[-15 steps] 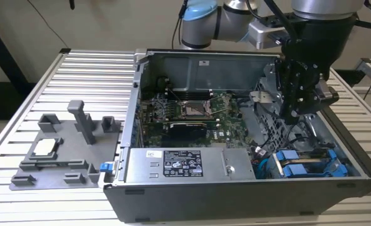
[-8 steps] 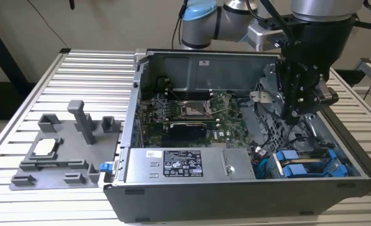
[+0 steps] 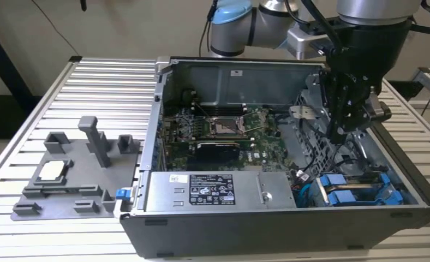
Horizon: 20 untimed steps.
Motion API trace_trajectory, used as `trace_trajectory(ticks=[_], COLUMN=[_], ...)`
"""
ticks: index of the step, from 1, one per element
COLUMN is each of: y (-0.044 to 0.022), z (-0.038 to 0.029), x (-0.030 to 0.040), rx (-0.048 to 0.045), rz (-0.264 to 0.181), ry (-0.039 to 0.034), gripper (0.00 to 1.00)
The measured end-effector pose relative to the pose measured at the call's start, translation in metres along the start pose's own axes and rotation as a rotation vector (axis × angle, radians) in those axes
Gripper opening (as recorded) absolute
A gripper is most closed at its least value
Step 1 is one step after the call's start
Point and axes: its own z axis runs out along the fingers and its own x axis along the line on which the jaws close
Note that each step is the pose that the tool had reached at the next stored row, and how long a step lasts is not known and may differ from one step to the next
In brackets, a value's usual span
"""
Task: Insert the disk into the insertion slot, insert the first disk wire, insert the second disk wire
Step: 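Insert the second disk wire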
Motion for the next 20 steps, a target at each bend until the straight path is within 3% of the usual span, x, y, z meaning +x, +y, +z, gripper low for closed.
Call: trace_trajectory(ticks=[4,6,14,20], y=[0.0001,-0.0002,-0.0032,-0.0087], z=[0.0003,0.0009,0.0053,0.0084], x=[0.0012,0.0056,0.0309,0.0457], rx=[0.0,-0.0001,-0.0011,-0.0011], rz=[0.0,0.0,0.003,0.006], ry=[0.0,-0.0015,-0.0207,-0.0402], gripper=[0.16,0.16,0.16,0.16])
